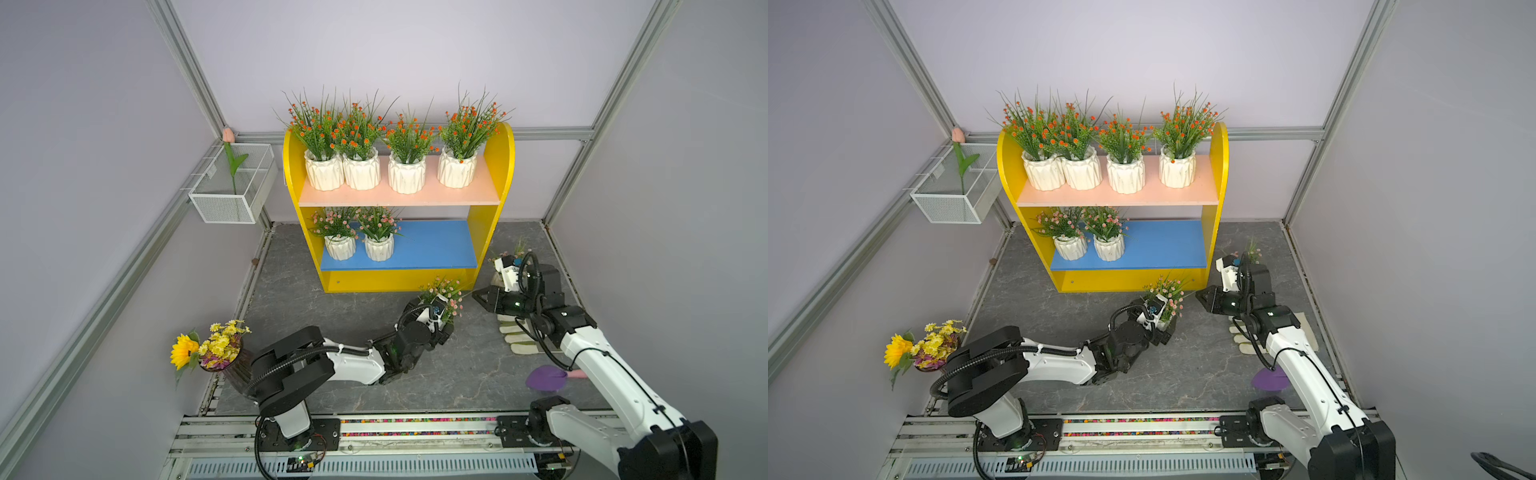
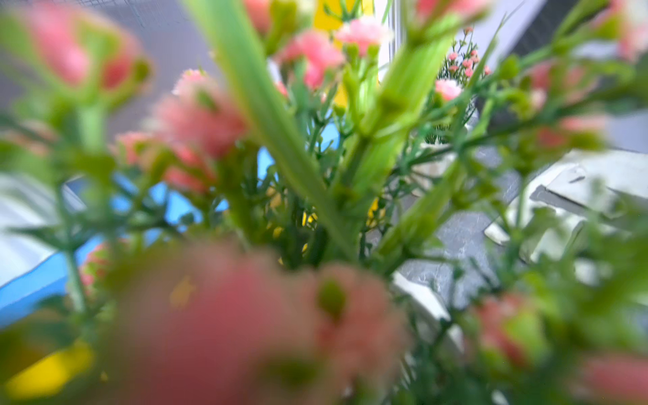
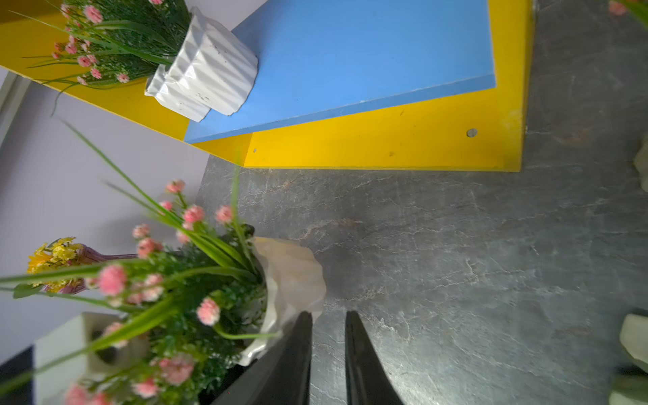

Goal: Place the baby's breath potted plants on the rack by color
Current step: Pick up the baby's breath potted plant from the center of the board.

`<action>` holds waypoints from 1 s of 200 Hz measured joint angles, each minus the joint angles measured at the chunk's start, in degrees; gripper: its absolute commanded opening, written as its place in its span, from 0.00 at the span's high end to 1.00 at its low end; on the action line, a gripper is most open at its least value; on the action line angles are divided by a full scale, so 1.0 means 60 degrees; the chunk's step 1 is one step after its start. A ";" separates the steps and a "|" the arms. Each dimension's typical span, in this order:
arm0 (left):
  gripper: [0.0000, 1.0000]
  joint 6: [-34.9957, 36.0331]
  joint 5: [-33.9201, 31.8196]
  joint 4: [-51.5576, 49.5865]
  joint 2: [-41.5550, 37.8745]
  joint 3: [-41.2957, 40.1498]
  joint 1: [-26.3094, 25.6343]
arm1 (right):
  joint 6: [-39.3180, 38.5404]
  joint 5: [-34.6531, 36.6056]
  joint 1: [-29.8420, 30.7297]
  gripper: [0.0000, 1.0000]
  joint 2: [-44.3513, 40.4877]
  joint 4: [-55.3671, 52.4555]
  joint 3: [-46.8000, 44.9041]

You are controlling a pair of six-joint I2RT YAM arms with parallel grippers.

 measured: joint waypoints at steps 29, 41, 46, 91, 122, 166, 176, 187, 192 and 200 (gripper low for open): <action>0.41 -0.0200 -0.0015 -0.0816 -0.0248 0.0710 0.0189 | -0.0080 0.0149 -0.0146 0.78 -0.0386 -0.0313 -0.0463; 0.41 -0.0288 -0.0015 -0.1133 -0.0295 0.1042 0.0317 | -0.0102 0.0193 -0.0302 0.78 -0.0514 -0.0412 -0.0634; 0.41 -0.0321 -0.0018 -0.1239 -0.0310 0.1169 0.0368 | -0.0109 0.0215 -0.0350 0.78 -0.0557 -0.0444 -0.0696; 0.40 -0.0831 0.0022 -0.2164 -0.0310 0.2167 0.1049 | -0.0109 0.0284 -0.0393 0.78 -0.1031 -0.0688 -0.0980; 0.40 -0.0882 -0.0157 -0.2426 -0.0069 0.2903 0.1330 | -0.0117 0.0401 -0.0393 0.76 -0.1311 -0.0739 -0.1228; 0.41 -0.0907 -0.0186 -0.2881 0.0535 0.3876 0.1632 | -0.0153 0.0517 -0.0393 0.75 -0.1402 -0.0816 -0.1585; 0.41 -0.0943 -0.0149 -0.2973 0.0678 0.4091 0.1785 | -0.0153 0.0517 -0.0393 0.75 -0.1410 -0.0816 -0.1614; 0.41 -0.0969 -0.0106 -0.3038 0.0823 0.4299 0.1963 | -0.0153 0.0521 -0.0393 0.74 -0.1450 -0.0812 -0.1665; 0.41 -0.0973 -0.0080 -0.3056 0.0878 0.4368 0.2040 | -0.0153 0.0521 -0.0393 0.74 -0.1468 -0.0812 -0.1687; 0.41 -0.0984 -0.0047 -0.3100 0.0973 0.4470 0.2157 | -0.0153 0.0517 -0.0393 0.73 -0.1501 -0.0812 -0.1723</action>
